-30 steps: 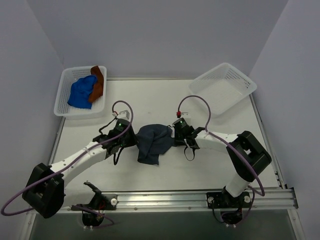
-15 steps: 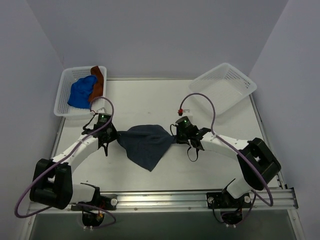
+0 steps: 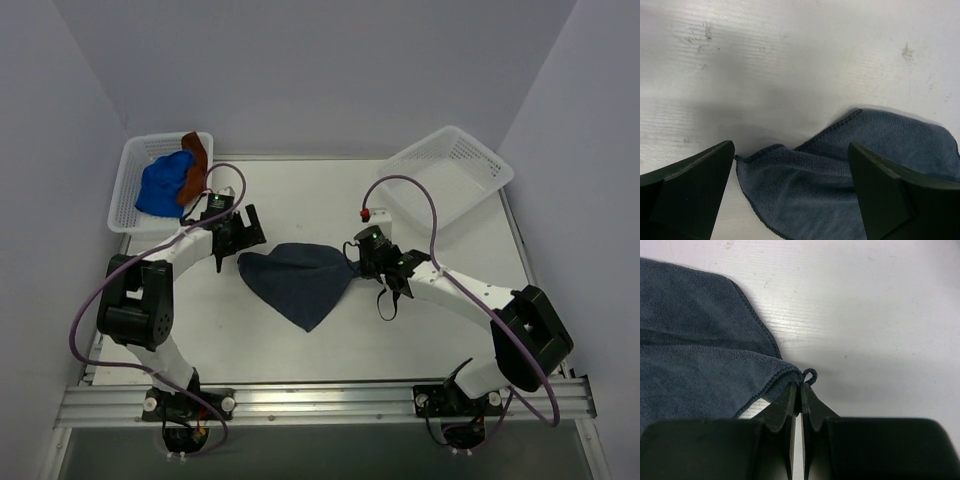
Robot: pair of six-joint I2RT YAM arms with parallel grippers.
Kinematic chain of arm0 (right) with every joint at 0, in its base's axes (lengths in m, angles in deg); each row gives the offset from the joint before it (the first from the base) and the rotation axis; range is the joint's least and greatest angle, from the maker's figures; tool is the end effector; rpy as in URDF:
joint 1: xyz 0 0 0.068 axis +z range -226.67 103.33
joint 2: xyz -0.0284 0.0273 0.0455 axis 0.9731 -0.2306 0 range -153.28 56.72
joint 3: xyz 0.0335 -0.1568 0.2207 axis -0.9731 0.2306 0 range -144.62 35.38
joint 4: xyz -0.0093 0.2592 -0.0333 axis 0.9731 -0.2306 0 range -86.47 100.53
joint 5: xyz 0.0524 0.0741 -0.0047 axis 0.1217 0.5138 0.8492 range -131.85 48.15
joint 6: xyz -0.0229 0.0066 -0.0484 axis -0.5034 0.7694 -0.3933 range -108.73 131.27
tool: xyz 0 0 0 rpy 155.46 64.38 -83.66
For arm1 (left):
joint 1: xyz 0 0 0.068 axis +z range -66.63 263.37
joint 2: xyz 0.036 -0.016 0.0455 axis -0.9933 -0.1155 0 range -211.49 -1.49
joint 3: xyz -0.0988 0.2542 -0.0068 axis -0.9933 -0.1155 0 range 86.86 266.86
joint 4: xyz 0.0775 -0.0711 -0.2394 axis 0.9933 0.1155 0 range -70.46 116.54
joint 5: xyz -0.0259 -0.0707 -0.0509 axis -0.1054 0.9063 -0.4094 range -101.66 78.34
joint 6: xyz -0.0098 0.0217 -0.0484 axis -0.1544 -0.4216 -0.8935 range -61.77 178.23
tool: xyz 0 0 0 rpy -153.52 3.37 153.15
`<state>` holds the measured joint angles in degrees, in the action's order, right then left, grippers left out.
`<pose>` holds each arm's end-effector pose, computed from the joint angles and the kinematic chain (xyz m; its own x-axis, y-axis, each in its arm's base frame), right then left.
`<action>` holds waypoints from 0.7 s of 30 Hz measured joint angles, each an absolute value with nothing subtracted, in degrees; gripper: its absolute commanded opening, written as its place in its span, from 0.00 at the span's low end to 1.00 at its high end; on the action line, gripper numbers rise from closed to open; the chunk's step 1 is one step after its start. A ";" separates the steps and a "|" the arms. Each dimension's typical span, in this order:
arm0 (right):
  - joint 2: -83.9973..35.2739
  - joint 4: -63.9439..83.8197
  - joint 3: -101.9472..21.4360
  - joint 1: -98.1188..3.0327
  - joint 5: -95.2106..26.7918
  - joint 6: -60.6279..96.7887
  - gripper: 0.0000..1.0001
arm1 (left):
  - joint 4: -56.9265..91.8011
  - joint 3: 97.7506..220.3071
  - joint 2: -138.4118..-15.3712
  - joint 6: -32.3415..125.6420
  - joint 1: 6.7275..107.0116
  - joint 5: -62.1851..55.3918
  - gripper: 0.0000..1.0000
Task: Fold and stack the towels
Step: Flatten out the crumpled towel
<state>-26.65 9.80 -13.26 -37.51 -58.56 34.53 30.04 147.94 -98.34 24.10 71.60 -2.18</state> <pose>0.2492 0.1899 0.2227 -0.5804 0.0151 -0.8142 -0.2112 0.9628 0.1685 0.3521 -0.0794 0.2022 -0.7610 -0.4067 -0.5054 -0.1382 0.8628 -0.4863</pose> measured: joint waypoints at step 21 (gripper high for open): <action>-30.63 9.25 -12.28 -38.08 -58.08 35.28 0.00 | 40.25 130.19 -71.18 24.56 26.36 -14.66 1.00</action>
